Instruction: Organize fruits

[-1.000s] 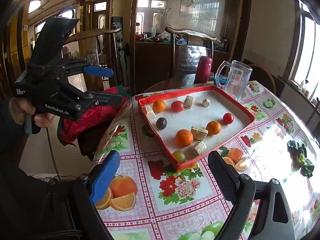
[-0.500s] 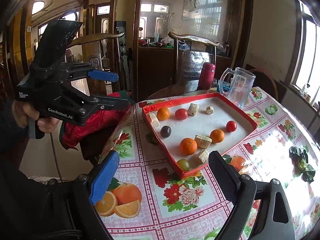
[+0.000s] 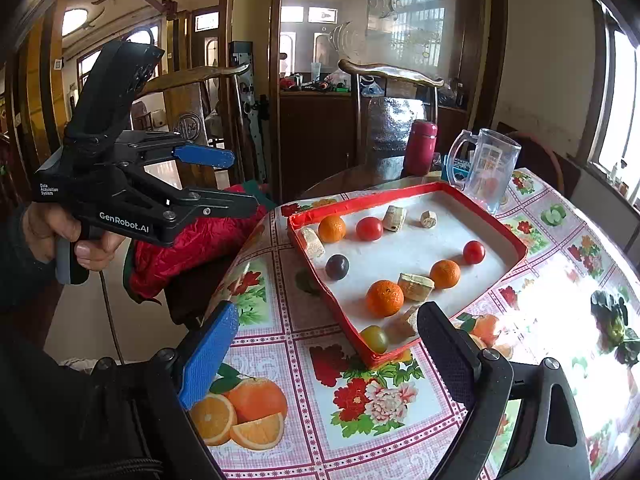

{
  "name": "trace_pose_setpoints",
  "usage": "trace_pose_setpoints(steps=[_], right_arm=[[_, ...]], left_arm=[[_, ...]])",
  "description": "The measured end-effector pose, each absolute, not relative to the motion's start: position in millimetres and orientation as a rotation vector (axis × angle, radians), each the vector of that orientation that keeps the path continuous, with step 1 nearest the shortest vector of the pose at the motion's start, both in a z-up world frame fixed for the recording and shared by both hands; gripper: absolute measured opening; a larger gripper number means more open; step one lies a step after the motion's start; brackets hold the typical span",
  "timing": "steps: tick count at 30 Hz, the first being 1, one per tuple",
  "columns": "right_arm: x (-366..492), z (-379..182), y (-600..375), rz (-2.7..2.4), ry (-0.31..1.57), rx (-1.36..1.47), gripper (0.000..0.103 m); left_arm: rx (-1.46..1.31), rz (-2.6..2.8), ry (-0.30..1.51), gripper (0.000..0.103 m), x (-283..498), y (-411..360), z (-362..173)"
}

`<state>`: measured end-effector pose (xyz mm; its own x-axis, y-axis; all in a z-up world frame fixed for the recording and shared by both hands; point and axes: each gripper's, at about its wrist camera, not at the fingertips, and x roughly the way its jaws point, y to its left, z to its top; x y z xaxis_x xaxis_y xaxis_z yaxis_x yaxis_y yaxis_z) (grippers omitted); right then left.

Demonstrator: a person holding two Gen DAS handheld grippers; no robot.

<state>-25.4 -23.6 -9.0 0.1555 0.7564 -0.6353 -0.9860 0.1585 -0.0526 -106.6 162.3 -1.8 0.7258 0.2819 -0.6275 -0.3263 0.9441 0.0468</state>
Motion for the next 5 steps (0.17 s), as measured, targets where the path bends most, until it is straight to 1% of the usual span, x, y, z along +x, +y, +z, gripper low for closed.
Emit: trace_pose_setpoints(steps=[5], right_arm=[[-19.0, -15.6, -25.5, 1.291, 0.567, -0.500, 0.093]], left_arm=[[-0.053, 0.333, 0.698, 0.083, -102.5, 159.7, -3.9]])
